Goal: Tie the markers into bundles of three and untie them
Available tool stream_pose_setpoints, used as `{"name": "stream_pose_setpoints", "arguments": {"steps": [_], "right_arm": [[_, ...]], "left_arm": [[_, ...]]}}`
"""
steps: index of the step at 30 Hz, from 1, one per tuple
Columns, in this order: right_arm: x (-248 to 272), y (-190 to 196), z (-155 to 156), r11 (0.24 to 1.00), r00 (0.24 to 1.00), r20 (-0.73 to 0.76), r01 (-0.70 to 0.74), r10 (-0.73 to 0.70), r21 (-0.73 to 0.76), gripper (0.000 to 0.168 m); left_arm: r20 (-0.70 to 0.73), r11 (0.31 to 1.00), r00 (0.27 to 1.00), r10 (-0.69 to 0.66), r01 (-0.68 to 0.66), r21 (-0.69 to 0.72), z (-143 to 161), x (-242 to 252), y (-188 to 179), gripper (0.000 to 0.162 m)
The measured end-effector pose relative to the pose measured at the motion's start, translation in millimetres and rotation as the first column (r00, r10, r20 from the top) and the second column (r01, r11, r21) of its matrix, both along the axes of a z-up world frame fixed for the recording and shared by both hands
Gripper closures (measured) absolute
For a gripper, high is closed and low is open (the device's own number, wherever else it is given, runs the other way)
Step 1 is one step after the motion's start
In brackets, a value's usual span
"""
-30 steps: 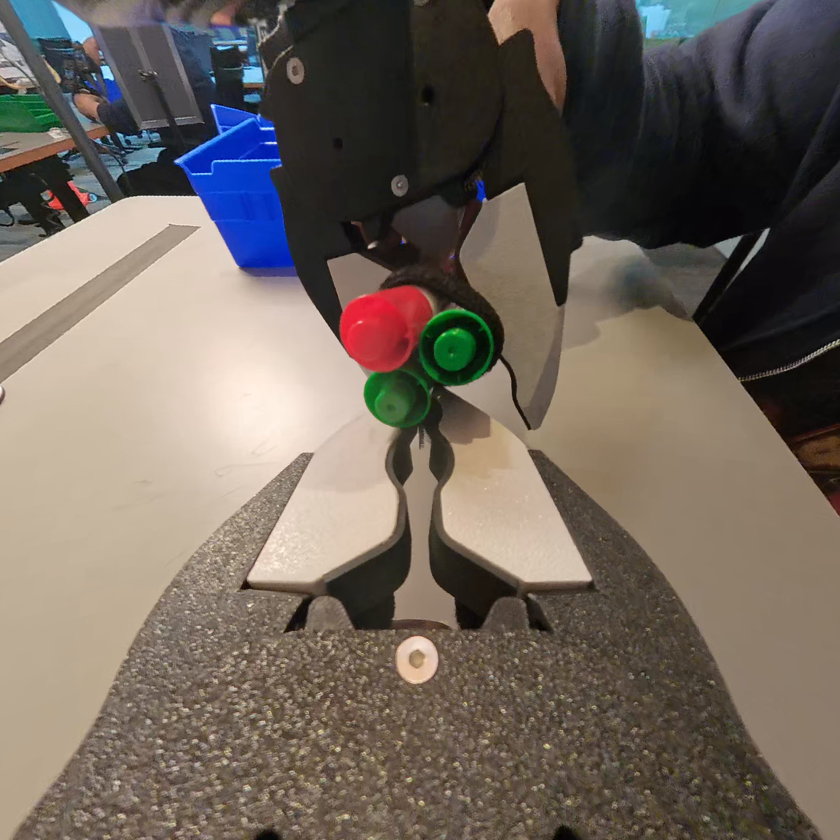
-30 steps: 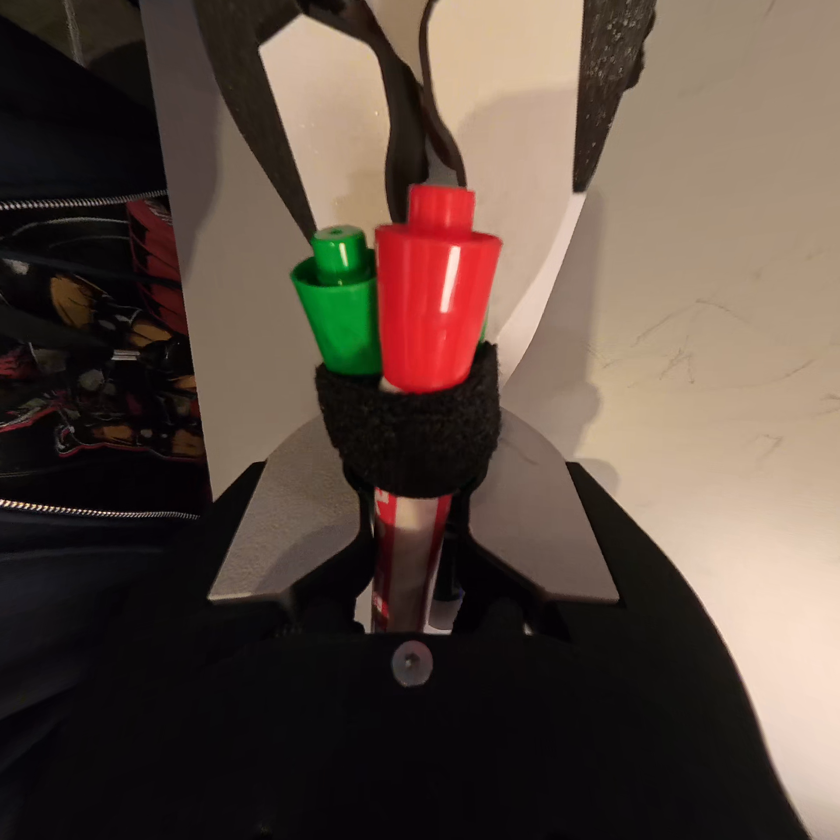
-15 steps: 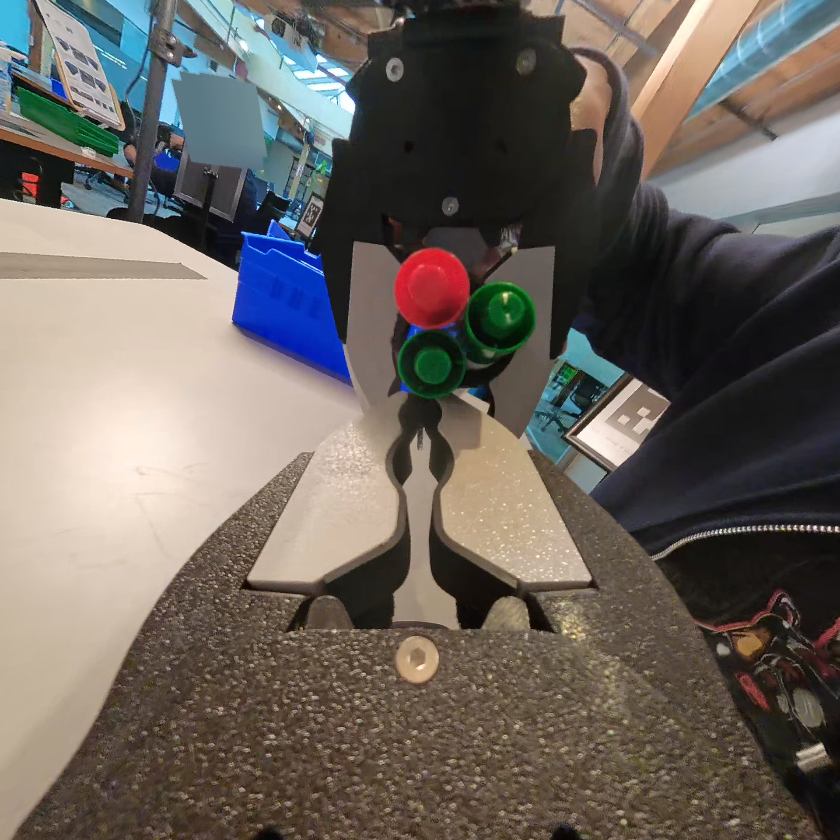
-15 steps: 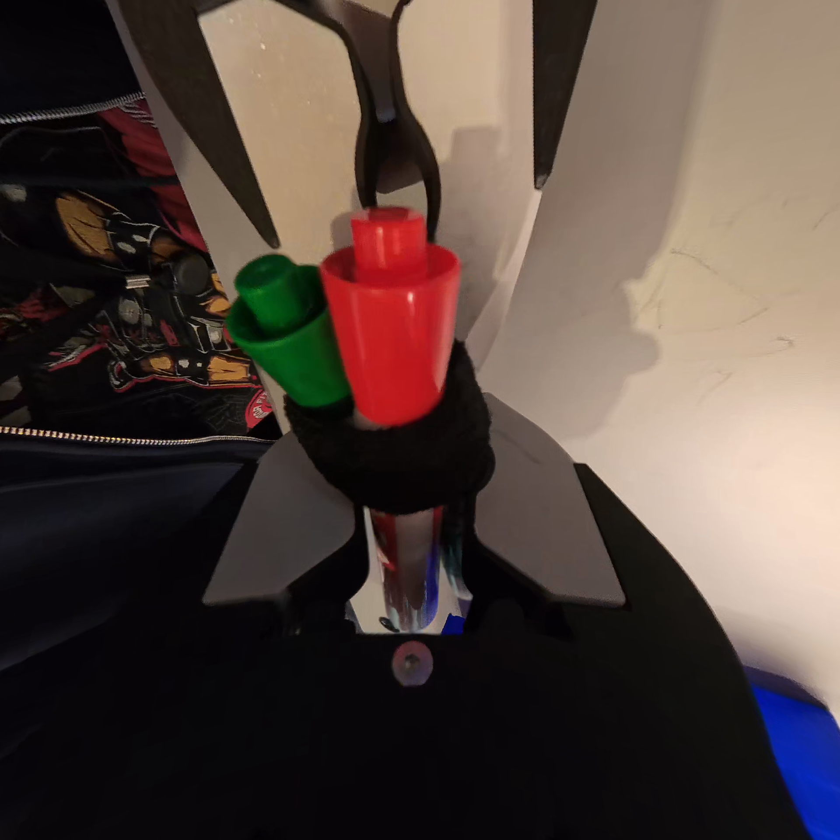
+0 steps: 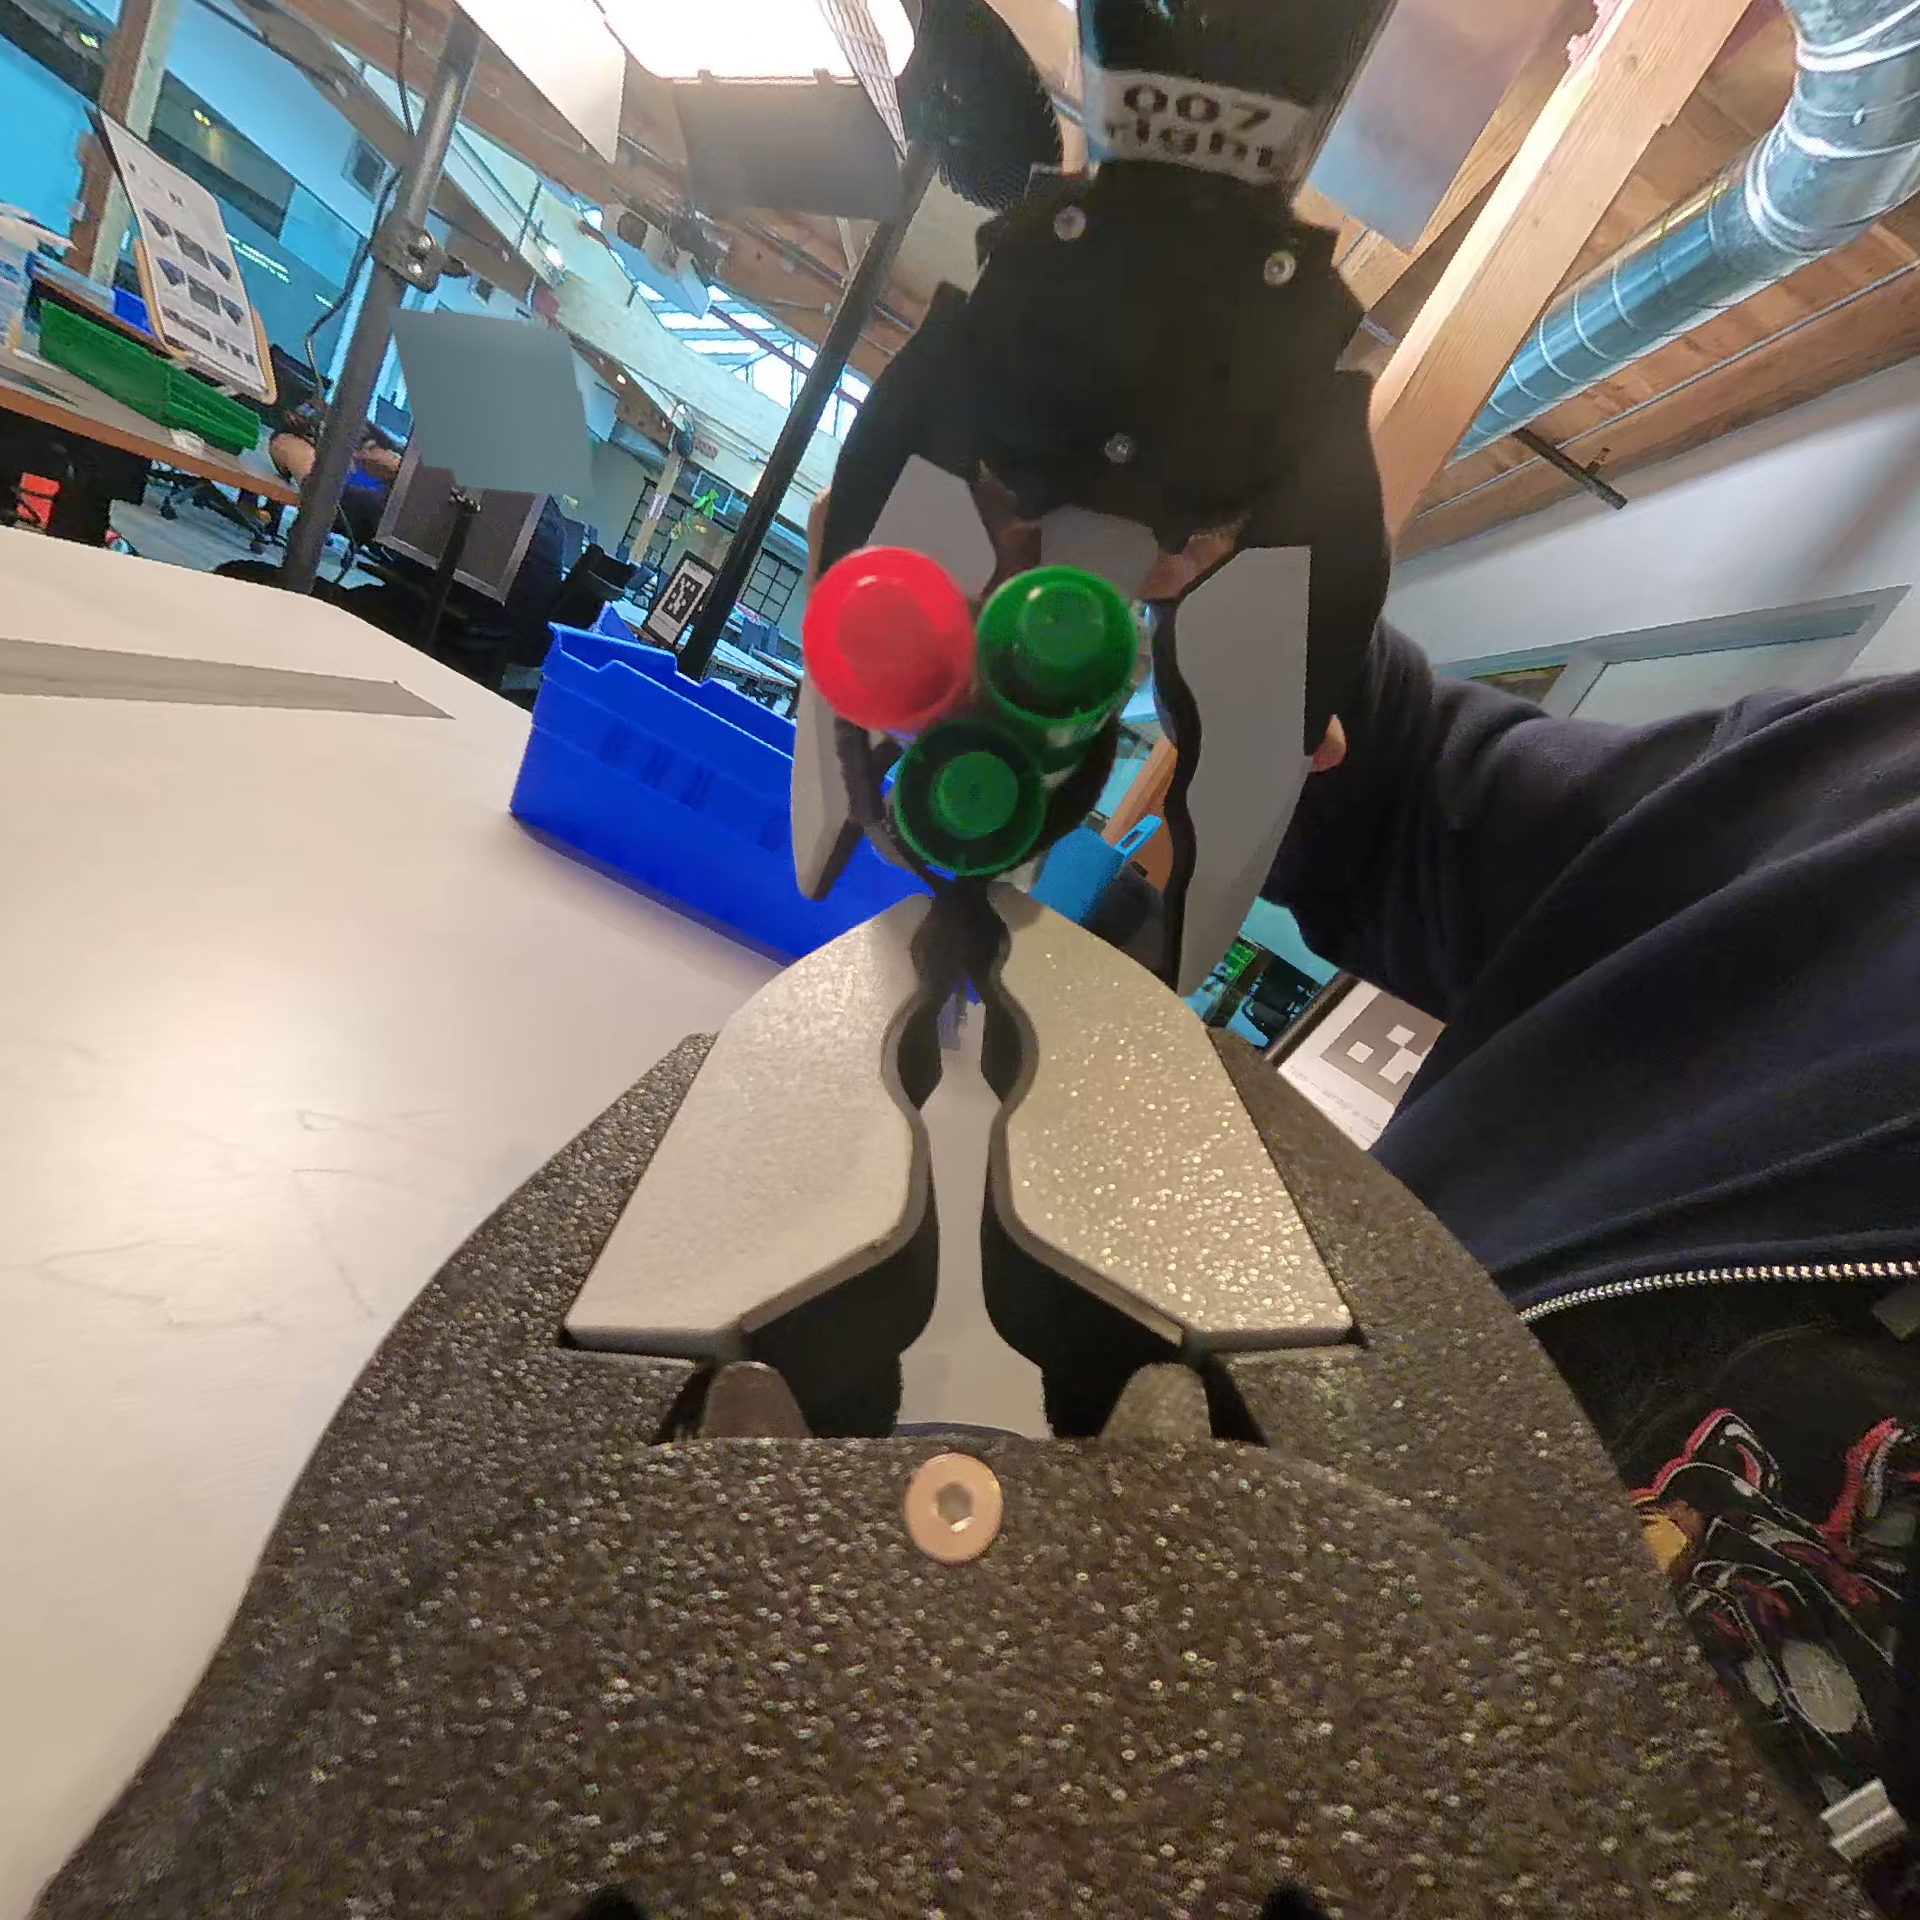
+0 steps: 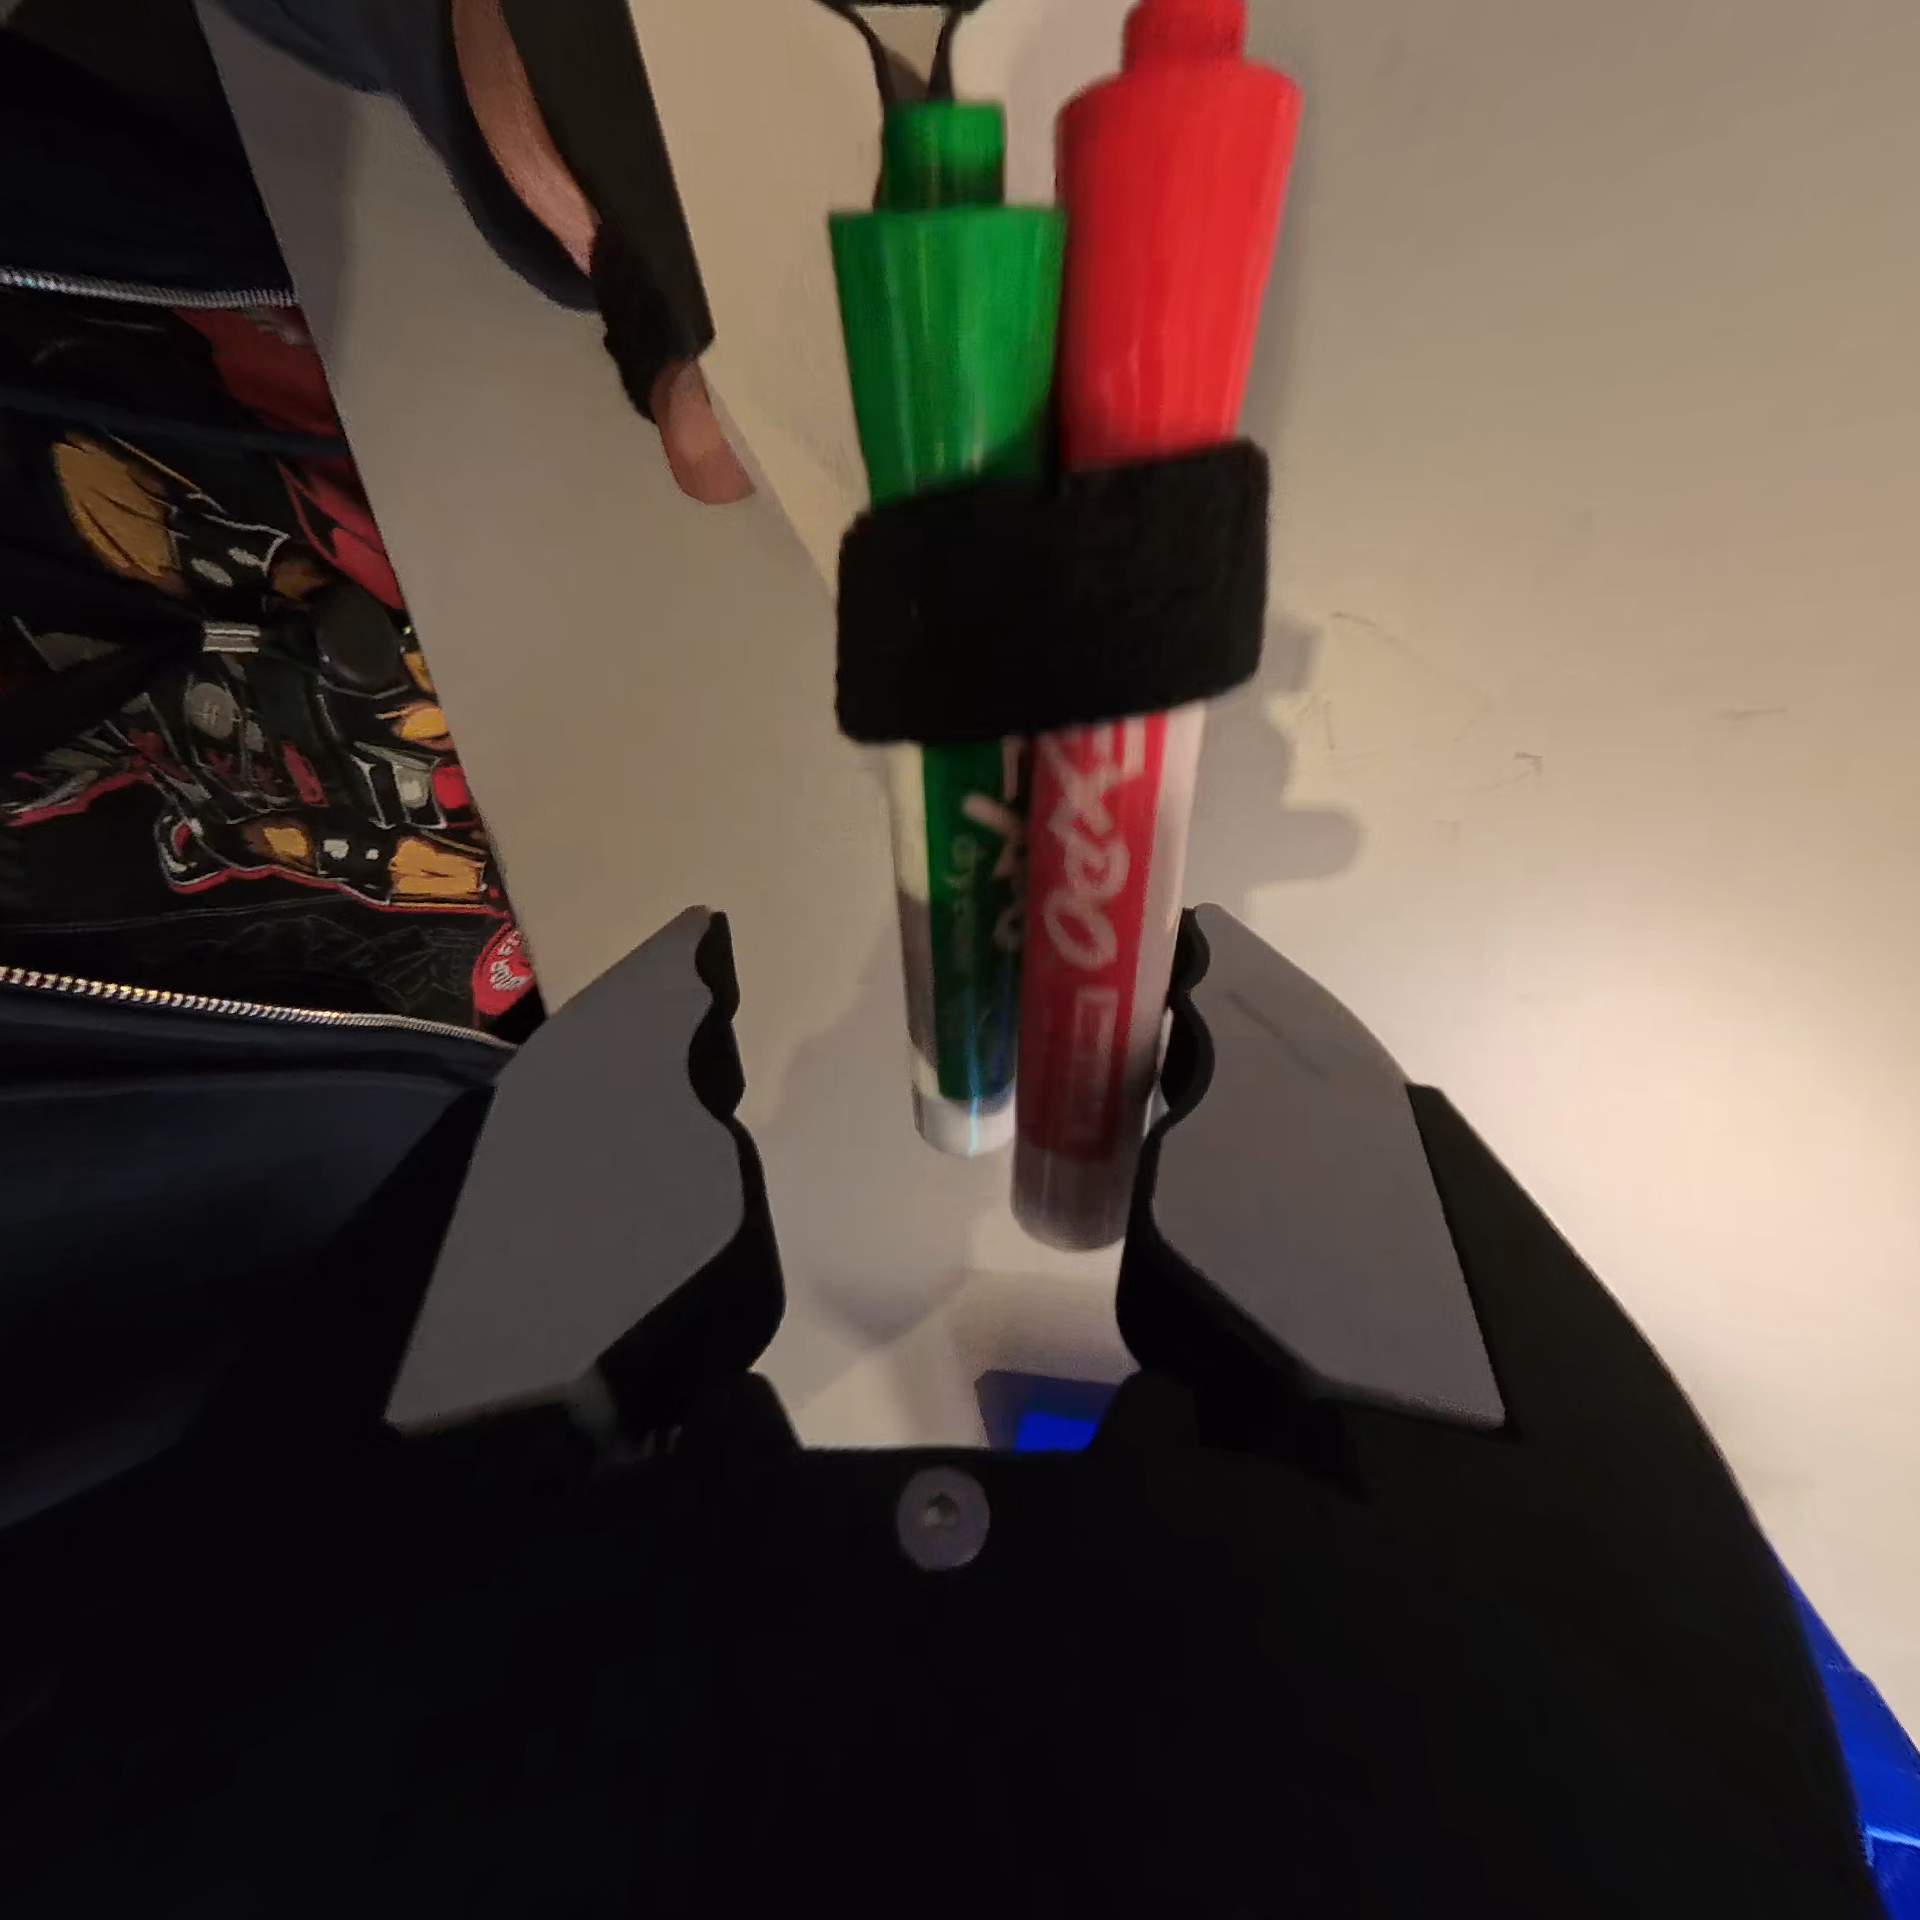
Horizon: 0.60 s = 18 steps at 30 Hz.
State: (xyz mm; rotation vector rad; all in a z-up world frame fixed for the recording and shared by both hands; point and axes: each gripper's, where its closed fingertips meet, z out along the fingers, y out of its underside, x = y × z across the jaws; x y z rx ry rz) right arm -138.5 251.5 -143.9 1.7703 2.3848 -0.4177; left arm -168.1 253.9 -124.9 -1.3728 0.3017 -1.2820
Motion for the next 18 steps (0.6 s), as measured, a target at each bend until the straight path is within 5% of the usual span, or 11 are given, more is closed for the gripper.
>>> {"name": "stream_pose_setpoints", "arguments": {"steps": [12,15,18], "right_arm": [[-5.9,19.7,16.8,0.995,0.95,-0.31,0.068,-0.043,0.068,0.089],[-4.6,25.9,21.7,0.988,0.882,-0.465,0.132,-0.078,0.084,0.082],[-8.3,35.0,24.7,0.971,0.71,-0.696,0.227,-0.107,0.082,0.08]], "left_arm": [[0.082,0.999,0.997,-0.002,-0.002,0.048,10.2,-11.2,0.0,0.159],[0.092,0.998,0.996,0.021,-0.026,0.058,12.4,-17.7,1.7,0.159],[0.103,0.995,0.992,0.066,-0.073,0.067,15.1,-28.3,5.8,0.159]]}}
